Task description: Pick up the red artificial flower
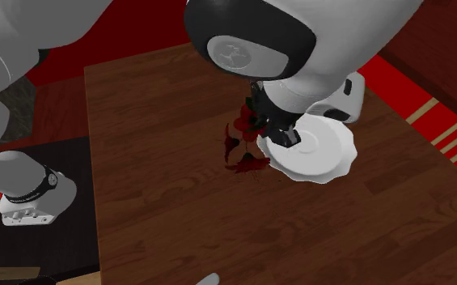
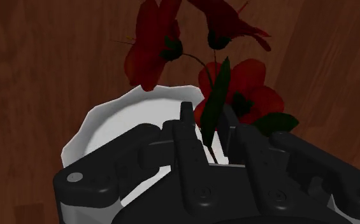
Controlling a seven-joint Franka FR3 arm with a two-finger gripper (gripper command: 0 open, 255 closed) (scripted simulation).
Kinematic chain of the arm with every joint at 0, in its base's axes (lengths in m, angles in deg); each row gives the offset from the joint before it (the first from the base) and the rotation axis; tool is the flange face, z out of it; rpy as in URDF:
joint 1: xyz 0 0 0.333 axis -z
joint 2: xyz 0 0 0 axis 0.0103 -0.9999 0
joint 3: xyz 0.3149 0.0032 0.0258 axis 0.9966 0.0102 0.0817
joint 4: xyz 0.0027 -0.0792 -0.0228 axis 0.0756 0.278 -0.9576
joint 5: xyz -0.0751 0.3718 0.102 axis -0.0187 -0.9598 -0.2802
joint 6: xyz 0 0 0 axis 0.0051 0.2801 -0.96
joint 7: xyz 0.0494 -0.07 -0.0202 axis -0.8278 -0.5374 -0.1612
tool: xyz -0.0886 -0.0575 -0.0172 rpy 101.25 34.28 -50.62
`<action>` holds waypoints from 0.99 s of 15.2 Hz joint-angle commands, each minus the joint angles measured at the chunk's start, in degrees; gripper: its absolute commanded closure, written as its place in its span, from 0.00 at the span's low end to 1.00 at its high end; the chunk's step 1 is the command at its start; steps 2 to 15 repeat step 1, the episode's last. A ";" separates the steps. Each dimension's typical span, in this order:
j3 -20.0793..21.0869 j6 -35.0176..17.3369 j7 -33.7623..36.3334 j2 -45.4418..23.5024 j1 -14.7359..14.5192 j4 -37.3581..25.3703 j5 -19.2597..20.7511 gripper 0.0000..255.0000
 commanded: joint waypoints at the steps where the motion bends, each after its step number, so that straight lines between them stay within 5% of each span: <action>1: 0.08 0.59 0.31 -0.29 0.10 -0.97 -0.10 1.00; 15: 0.08 0.59 0.31 -0.29 0.10 -0.97 -0.10 1.00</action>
